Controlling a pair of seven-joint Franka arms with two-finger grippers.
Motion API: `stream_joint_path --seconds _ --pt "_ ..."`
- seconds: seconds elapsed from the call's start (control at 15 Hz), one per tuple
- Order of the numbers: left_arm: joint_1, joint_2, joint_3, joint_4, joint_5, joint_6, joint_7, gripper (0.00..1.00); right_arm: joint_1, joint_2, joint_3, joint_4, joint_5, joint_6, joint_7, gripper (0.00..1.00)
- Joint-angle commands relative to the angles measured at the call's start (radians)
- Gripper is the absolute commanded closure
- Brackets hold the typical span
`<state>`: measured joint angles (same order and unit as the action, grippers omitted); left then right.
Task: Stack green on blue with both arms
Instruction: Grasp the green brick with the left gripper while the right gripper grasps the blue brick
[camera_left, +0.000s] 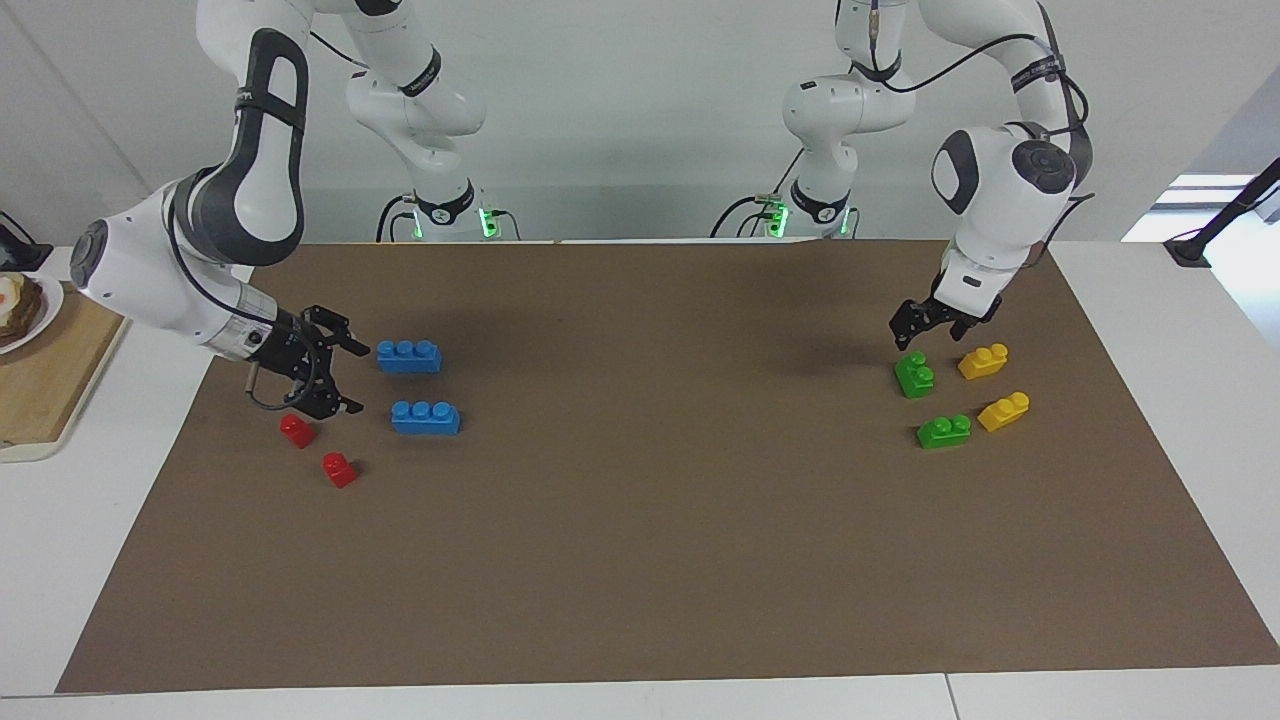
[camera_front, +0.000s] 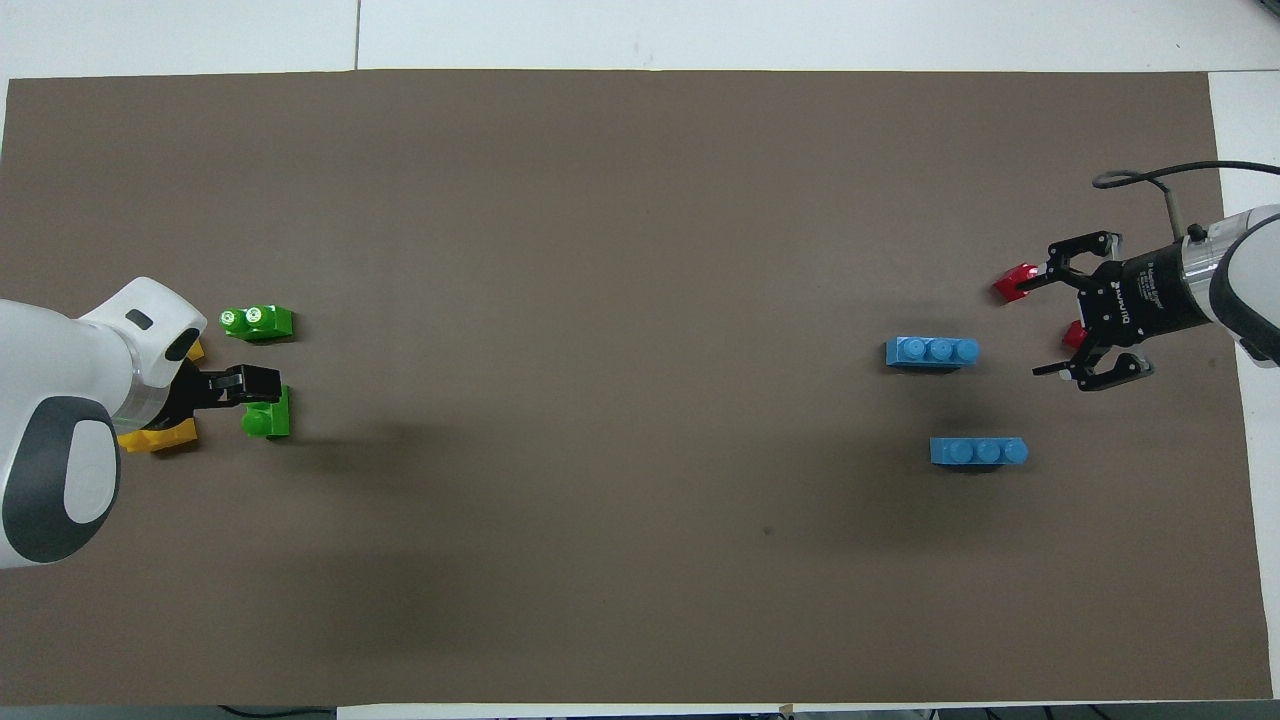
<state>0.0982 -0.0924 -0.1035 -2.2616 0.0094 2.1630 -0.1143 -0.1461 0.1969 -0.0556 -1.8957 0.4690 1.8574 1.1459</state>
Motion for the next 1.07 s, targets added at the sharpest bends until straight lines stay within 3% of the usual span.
stream_joint_path --seconds 0.0,0.47,1.0 --pt "0.024 0.026 -0.004 -0.015 -0.005 0.064 0.005 0.00 -0.003 -0.008 0.005 -0.054 0.039 0.058 -0.021 0.00" --pt "0.046 0.103 -0.007 -0.065 -0.005 0.208 -0.002 0.00 0.014 0.008 0.007 -0.123 0.069 0.132 -0.037 0.00" --pt "0.037 0.134 -0.007 -0.096 -0.005 0.262 0.002 0.02 0.016 0.051 0.011 -0.141 0.115 0.195 -0.063 0.00"
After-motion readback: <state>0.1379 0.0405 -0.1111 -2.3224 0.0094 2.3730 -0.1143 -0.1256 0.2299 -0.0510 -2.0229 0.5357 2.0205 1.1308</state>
